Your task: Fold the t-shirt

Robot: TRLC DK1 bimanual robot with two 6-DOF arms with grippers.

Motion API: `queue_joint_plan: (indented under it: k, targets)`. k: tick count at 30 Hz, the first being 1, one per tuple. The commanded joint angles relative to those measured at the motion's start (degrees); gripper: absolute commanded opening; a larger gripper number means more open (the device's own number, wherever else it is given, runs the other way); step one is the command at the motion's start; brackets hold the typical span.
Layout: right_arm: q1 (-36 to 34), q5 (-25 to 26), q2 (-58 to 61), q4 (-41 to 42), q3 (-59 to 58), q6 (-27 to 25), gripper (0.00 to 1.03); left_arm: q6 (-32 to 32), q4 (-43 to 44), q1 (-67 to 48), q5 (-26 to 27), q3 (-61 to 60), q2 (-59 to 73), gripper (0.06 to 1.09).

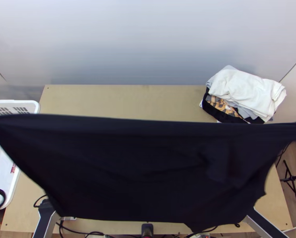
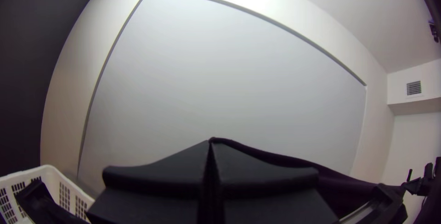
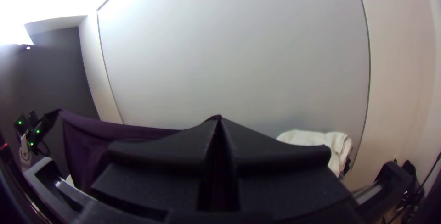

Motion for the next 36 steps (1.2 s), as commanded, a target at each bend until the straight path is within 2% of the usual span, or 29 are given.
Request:
queue_joint_plan:
  k: [1,6,10,14,18,22,30,36]
  targets:
    - [4.8,-1.5,-2.7,2.7,-19.4,5.3,0.03,3.8,-4.3,-2.8,0.3,-19.7,-9.7,0.09]
    - [4.5,-7.6,-8.3,11.6,-43.9,10.1,0.03,5.6,-4.2,-3.6,0.6,-38.6,-19.5,0.09]
    - [3.2,-9.1,-7.1,21.3,-55.4,10.6,0.03,3.9,1.6,-4.5,1.6,-43.1,-12.6,0.09]
    - [0.4,-10.1,-1.4,29.2,-59.7,9.2,0.03,3.1,10.6,-5.7,2.2,-45.3,-2.5,0.09]
    - [-7.7,-15.3,7.0,36.2,-59.6,9.4,0.03,2.9,21.0,-6.9,2.5,-46.7,7.9,0.09]
    - [-12.0,-16.8,16.7,41.1,-56.6,9.4,0.03,2.2,27.8,-7.0,2.6,-44.1,20.7,0.09]
    - [-15.6,-19.3,37.1,42.8,-47.0,9.2,0.03,1.4,36.4,-6.3,2.8,-36.8,42.9,0.09]
    - [-15.8,-19.5,48.1,43.8,-40.3,9.3,0.03,-0.2,37.3,-5.8,3.2,-30.4,54.3,0.09]
